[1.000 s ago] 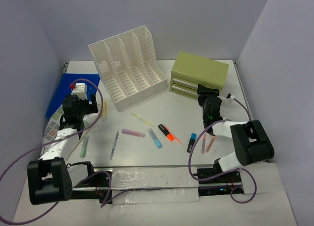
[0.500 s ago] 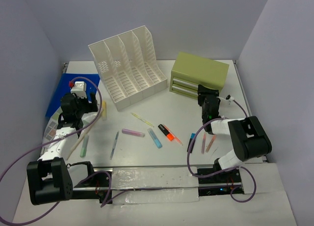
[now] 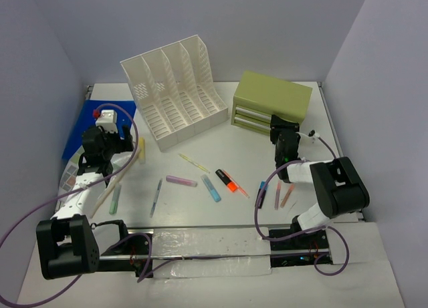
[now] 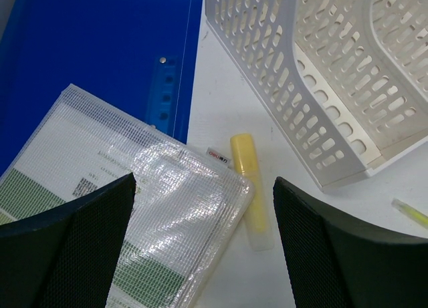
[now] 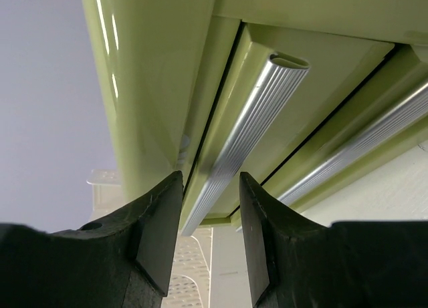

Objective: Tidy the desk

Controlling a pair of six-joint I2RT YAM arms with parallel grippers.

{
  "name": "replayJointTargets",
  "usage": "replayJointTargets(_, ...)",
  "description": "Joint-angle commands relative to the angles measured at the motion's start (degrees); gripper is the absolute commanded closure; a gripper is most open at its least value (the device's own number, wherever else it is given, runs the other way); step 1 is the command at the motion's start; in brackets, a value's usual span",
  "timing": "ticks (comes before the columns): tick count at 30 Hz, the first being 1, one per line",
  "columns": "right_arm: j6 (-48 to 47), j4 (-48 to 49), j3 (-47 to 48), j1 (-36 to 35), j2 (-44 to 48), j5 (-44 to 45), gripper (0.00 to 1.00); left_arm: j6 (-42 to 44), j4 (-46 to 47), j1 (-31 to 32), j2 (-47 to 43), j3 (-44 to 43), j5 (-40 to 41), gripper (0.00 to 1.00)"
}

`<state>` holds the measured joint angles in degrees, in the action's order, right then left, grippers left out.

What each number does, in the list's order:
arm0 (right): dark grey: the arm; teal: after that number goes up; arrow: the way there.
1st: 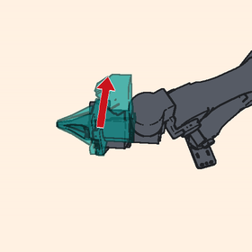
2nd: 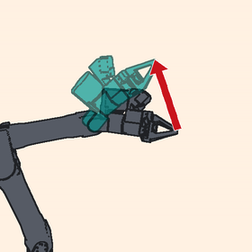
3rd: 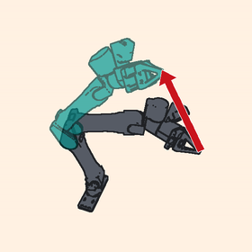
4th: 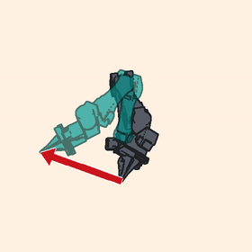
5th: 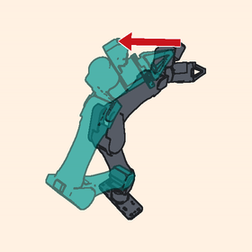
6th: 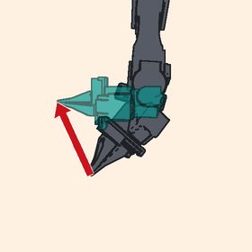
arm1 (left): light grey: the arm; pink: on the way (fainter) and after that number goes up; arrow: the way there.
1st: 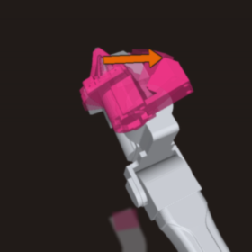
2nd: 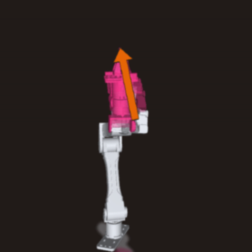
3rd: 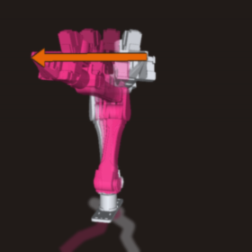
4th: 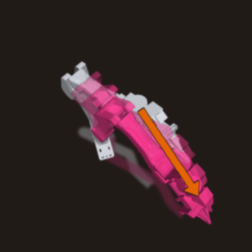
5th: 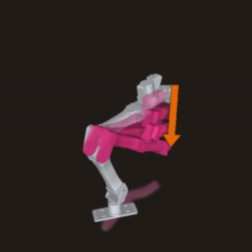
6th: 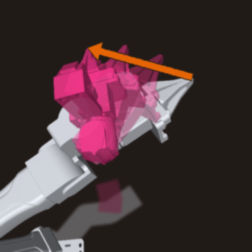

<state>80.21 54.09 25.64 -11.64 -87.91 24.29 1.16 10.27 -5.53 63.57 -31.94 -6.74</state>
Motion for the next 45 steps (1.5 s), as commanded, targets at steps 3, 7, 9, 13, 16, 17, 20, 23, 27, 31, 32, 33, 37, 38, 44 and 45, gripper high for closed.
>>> replayJointTargets(3,0.1,3.7,2.4,0.3,-1.1,2.6,0.54,-0.5,0.2,-0.5,-0.4,-2.5,-0.9,0.1)
replayJointTargets(7,-0.3,4.0,2.3,0.3,-1.4,3.3,0.56,-0.3,0.5,-0.5,-0.3,-2.3,-0.9,0.1)
replayJointTargets(9,-0.3,4.5,2.1,0.3,-1.7,3.5,0.56,-0.3,0.3,-0.5,-0.4,-2.3,-0.8,0.11)
replayJointTargets(13,0.0,5.7,1.9,0.3,-2.9,3.7,0.6,-0.2,-0.3,-0.5,-0.5,-2.7,-0.5,0.11)
replayJointTargets(16,0.3,7.3,1.5,0.3,-3.9,3.3,0.66,-0.1,-0.4,-0.4,-0.5,-2.6,-0.4,0.11)
replayJointTargets(17,0.3,7.8,1.5,0.3,-4.1,3.1,0.68,-0.2,-0.4,-0.4,-0.4,-2.6,-0.3,0.11)
replayJointTargets(20,0.3,8.1,1.3,0.3,-4.4,3.0,0.69,-0.1,-0.8,-0.5,-0.5,-2.9,0.0,0.11)
replayJointTargets(23,-0.3,8.5,1.2,0.3,-4.2,3.2,0.7,0.0,-0.8,-0.5,-0.5,-2.9,0.0,0.11)
replayJointTargets(27,-1.2,8.5,1.0,0.3,-3.6,3.2,0.75,0.1,-0.6,-0.5,-0.4,-2.7,-0.1,0.11)
replayJointTargets(31,-1.5,8.5,0.4,0.2,-2.8,2.9,0.84,0.1,-0.4,-0.5,-0.4,-2.6,-0.2,0.11)
replayJointTargets(32,-1.5,8.5,0.3,0.1,-2.6,2.7,0.85,0.1,-0.5,-0.5,-0.5,-2.6,-0.2,0.11)
replayJointTargets(33,-1.5,8.5,0.1,0.0,-2.4,2.7,0.86,0.2,-0.5,-0.5,-0.5,-2.6,-0.2,0.11)
replayJointTargets(37,-0.9,7.1,-0.7,-0.7,-0.7,2.5,0.91,0.2,-0.3,-0.5,-0.6,-2.4,0.1,0.11)
replayJointTargets(38,-0.7,6.6,-0.9,-1.0,-0.3,2.5,0.91,0.2,-0.3,-0.5,-0.6,-2.4,0.1,0.11)
replayJointTargets(44,-0.6,3.6,-2.9,-3.3,4.3,3.3,0.93,0.3,-0.4,-0.5,-0.8,-2.5,0.1,0.11)
replayJointTargets(45,-0.6,3.1,-3.2,-3.6,5.1,3.6,0.94,0.3,-0.4,-0.5,-0.8,-2.5,0.1,0.11)
